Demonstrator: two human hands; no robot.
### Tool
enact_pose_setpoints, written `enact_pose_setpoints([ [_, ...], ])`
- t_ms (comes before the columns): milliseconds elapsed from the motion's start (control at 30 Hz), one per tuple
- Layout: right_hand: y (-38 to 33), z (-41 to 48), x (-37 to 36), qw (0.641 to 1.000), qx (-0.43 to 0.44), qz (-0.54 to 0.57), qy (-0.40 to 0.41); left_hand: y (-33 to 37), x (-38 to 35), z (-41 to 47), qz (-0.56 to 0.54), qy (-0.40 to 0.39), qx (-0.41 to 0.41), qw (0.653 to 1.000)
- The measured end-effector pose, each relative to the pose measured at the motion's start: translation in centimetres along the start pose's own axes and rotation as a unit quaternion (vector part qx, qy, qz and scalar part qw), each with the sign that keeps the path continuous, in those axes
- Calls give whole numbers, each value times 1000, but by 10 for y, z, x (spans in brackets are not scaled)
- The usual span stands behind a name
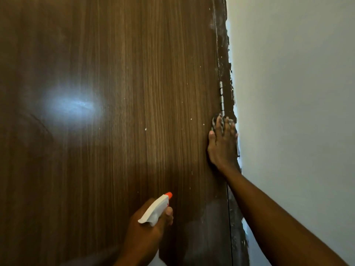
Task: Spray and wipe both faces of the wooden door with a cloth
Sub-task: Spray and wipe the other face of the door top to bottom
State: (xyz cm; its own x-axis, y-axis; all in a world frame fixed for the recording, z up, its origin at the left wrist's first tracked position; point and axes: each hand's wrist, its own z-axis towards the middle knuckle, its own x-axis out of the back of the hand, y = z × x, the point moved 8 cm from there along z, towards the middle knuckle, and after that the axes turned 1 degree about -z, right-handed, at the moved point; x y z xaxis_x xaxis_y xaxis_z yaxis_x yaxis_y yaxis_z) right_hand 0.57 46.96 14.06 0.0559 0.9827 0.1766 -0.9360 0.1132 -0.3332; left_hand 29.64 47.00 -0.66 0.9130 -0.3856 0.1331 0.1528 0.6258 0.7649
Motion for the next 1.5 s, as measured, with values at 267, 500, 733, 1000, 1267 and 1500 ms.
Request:
enact_pose_setpoints([
  [267,66,-177,-42,996,28,30,-85,-43,-37,-25,53,67,62,994],
  [500,102,-267,-58,980,-2,-5,-200,-48,-89,-68,108,63,34,992],
  [733,119,-293,-56,974,-13,39,-225,-41,-103,-72,130,86,30,987],
  [1000,30,-196,-47,992,62,72,-87,-63,-74,-66,46,116,30,992],
  [1267,83,-334,-69,983,137,43,-112,-97,-63,-100,39,97,43,994],
  [1500,61,-271,-66,993,-86,76,-37,-112,-52,-97,80,119,43,989],
])
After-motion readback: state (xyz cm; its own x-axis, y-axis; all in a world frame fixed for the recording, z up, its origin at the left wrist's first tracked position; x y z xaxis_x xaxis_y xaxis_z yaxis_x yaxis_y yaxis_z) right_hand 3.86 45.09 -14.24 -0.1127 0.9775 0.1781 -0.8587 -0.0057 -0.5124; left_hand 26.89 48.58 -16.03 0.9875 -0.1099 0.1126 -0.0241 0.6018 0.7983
